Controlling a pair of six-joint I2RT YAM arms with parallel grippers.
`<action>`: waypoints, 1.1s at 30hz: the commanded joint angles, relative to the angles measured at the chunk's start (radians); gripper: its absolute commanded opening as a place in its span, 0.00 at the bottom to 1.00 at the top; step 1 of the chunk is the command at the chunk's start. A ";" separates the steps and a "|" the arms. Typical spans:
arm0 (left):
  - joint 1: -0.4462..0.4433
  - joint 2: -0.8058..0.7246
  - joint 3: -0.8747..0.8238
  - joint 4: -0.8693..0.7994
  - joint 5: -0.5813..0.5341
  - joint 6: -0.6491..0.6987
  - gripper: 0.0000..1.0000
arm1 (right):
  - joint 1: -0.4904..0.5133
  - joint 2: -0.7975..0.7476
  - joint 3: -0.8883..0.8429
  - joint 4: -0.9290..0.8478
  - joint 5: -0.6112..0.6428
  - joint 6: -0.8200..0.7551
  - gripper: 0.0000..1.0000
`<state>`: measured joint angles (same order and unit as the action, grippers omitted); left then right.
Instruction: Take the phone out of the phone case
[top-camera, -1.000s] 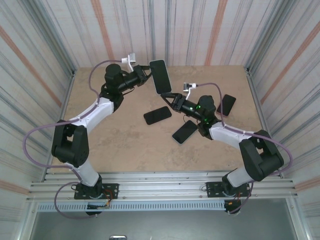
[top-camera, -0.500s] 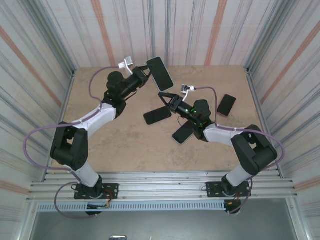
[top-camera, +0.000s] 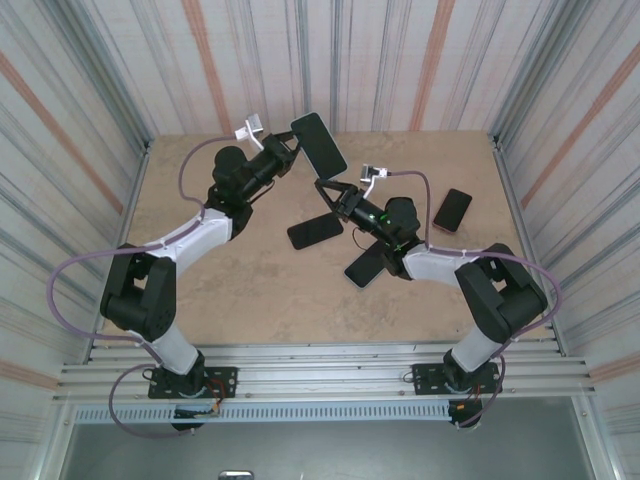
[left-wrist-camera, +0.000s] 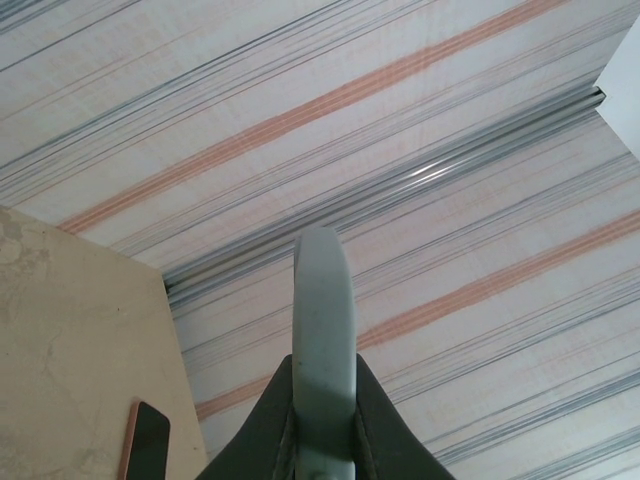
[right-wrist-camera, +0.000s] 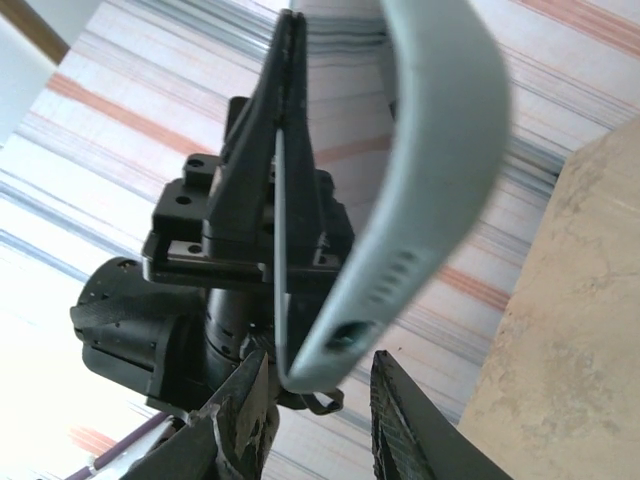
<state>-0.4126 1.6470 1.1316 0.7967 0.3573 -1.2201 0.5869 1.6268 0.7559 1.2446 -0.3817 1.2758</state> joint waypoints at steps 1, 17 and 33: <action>-0.003 -0.050 0.008 0.087 0.002 -0.034 0.00 | -0.011 0.008 0.021 0.062 0.001 0.022 0.30; -0.003 -0.059 0.048 0.056 0.065 -0.090 0.00 | -0.048 0.031 0.040 0.041 -0.073 -0.024 0.15; -0.011 -0.104 0.068 0.044 0.141 -0.195 0.00 | -0.071 -0.069 0.065 -0.342 -0.108 -0.405 0.14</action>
<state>-0.4057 1.6451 1.1477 0.7818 0.4362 -1.3682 0.5388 1.5513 0.8078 1.0634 -0.5251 1.0084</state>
